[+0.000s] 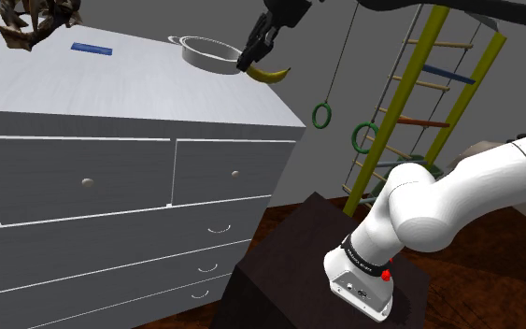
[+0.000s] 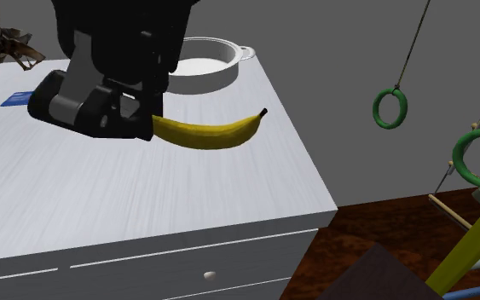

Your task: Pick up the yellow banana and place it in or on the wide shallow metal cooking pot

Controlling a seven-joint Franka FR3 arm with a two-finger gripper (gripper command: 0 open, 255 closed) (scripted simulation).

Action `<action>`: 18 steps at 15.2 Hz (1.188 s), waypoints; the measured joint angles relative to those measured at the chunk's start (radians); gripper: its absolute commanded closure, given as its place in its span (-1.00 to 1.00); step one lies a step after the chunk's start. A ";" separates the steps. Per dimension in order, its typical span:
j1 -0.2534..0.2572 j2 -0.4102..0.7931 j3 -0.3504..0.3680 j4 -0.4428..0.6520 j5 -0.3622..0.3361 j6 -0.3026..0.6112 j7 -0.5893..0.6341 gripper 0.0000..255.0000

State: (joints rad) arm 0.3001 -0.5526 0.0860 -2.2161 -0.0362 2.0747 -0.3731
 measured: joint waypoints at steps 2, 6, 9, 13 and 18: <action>0.000 0.002 -0.001 0.026 0.000 -0.024 -0.002 1.00; -0.004 0.025 -0.010 0.084 -0.001 -0.058 -0.014 1.00; -0.015 0.100 -0.040 0.149 -0.003 -0.047 -0.053 1.00; -0.033 0.218 -0.093 0.256 0.003 -0.034 -0.124 1.00; -0.053 0.379 -0.147 0.424 0.028 -0.040 -0.206 1.00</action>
State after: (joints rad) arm 0.2471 -0.1737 -0.0609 -1.7925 -0.0079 2.0351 -0.5792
